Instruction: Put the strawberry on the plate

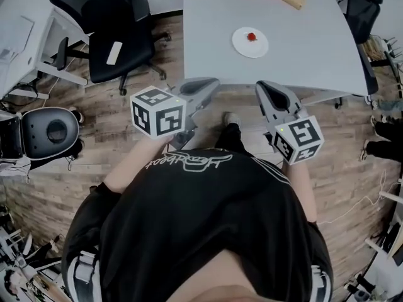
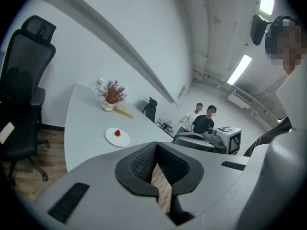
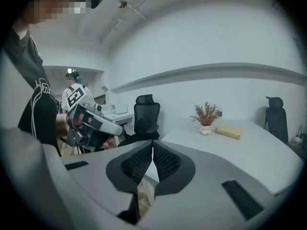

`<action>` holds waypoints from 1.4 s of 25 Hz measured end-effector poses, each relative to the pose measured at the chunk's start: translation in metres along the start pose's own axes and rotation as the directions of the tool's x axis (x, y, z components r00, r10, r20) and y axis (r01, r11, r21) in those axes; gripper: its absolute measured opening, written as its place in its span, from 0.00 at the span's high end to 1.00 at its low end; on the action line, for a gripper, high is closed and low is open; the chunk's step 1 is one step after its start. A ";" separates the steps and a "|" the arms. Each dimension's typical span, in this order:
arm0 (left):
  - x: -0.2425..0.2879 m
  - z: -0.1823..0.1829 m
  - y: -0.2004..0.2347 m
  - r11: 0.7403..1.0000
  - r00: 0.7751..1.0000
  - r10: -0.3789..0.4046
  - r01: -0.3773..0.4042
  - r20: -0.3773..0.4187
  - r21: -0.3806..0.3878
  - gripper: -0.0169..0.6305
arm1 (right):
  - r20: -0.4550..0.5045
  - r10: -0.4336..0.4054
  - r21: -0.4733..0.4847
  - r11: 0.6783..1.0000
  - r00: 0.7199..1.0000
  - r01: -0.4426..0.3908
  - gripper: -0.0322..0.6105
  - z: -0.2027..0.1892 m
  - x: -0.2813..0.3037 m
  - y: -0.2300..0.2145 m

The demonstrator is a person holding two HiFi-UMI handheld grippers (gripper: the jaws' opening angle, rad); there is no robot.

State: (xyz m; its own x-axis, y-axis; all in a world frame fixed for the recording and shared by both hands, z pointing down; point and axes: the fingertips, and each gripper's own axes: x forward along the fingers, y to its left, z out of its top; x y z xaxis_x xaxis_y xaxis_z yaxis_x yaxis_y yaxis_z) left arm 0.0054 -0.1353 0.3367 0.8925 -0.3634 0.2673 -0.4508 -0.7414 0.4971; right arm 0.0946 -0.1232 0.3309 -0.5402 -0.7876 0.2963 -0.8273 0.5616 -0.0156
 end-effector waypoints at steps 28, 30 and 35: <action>-0.020 -0.042 -0.060 0.991 0.995 -0.072 0.079 -0.063 0.112 0.96 | 0.001 -0.009 0.100 0.995 1.000 0.009 0.94 -0.037 -0.050 0.054; -0.020 -0.043 -0.063 0.990 0.995 -0.075 0.083 -0.069 0.111 0.96 | -0.002 -0.011 0.101 0.995 1.000 0.011 0.94 -0.039 -0.053 0.055; -0.013 -0.042 -0.068 0.989 0.994 -0.083 0.091 -0.073 0.116 0.96 | -0.005 -0.011 0.102 0.995 1.000 0.011 0.94 -0.040 -0.059 0.050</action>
State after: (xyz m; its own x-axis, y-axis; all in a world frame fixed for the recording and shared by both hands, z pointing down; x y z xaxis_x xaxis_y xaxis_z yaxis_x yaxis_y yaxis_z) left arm 0.0242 -0.0562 0.3341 0.9232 -0.2583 0.2844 -0.3623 -0.8319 0.4204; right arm 0.0909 -0.0388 0.3510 -0.5305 -0.7922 0.3015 -0.8447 0.5238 -0.1099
